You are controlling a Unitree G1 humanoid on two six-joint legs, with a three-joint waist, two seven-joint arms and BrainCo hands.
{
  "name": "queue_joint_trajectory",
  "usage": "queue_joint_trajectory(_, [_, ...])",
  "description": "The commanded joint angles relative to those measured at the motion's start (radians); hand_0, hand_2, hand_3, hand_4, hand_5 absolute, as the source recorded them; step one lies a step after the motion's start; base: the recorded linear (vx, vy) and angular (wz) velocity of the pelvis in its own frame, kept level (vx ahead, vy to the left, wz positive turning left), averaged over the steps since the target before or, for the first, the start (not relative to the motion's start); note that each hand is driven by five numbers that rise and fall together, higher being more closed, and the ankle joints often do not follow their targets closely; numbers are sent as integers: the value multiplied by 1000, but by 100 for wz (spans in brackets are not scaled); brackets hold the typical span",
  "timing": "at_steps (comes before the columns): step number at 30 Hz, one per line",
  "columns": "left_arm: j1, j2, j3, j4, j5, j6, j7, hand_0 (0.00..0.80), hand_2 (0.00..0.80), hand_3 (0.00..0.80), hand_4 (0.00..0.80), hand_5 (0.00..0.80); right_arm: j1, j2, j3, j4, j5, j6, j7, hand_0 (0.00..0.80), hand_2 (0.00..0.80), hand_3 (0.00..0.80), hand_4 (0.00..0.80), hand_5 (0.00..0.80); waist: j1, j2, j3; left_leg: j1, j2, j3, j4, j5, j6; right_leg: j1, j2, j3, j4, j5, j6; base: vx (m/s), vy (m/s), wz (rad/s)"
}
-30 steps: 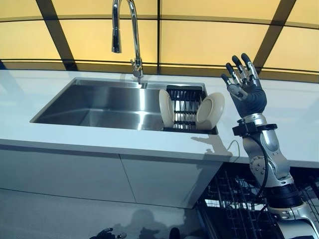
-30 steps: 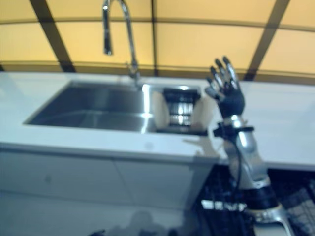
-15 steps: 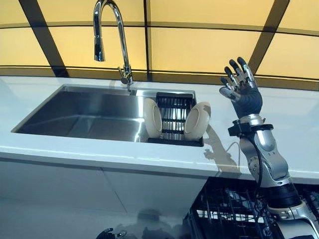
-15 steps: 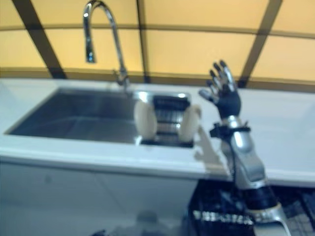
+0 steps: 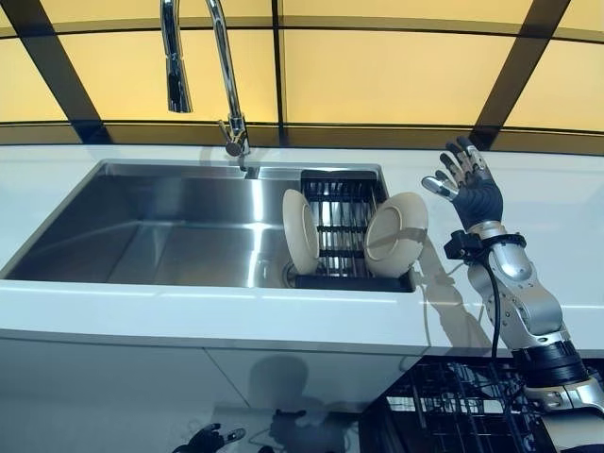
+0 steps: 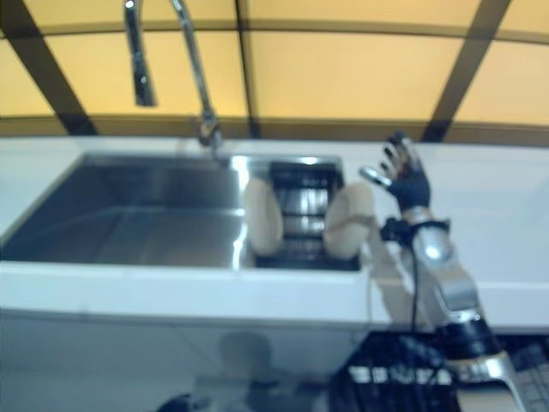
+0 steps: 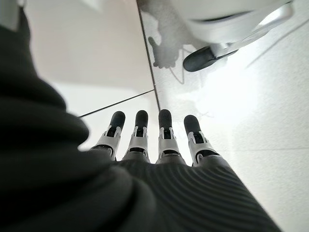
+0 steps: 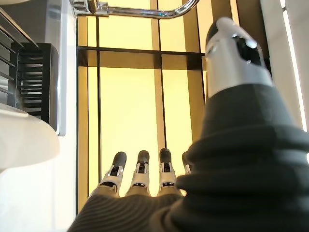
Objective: Take plates into dishwasher
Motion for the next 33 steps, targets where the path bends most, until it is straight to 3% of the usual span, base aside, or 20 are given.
queue_joint_trajectory(1, [-36, 29, -34, 38, 8, -2, 2, 0, 0, 0, 0, 0, 4, -8, -63, 19, 10, -73, -18, 0, 0, 0, 0, 0, 5, -62, -56, -37, -32, 9, 74, -116, 44, 21, -23, 32, -2, -51, 43, 96, 222, -9])
queue_joint_trajectory(6, [-50, 40, -40, 38, -1, 2, 10, 0, 0, 0, 0, 0, 19, -2, -100, 24, 11, -101, -40, 0, 0, 0, 0, 0, -1, -59, -54, -8, -41, 30, 40, -126, 70, 1, -29, 40, 23, -52, 66, 63, 181, -10])
queue_joint_trajectory(17, [-45, 54, -37, 41, 3, 8, 10, 0, 0, 0, 0, 0, 42, -23, -152, 33, 38, -52, -60, 0, 0, 0, 0, 0, -10, -61, -65, 4, -44, 50, -8, -131, 94, -31, -27, 37, 41, -46, 86, 21, 77, -6])
queue_joint_trajectory(25, [-48, 74, -26, 36, 1, 14, 8, 0, 0, 0, 0, 0, 74, -40, -147, 65, 238, 162, 61, 0, 0, 0, 0, 0, -16, -73, -55, 4, -42, 70, -8, -137, 106, -50, -29, 38, 64, -43, 95, 6, 31, -7])
queue_joint_trajectory(33, [-42, 101, -14, 39, 12, 12, 10, 0, 0, 0, 0, 0, 144, -61, -146, 91, 343, 283, 145, 0, 0, 0, 0, 0, -24, -88, -44, 4, -39, 79, -8, -140, 115, -66, -30, 41, 87, -19, 113, -2, 14, -3])
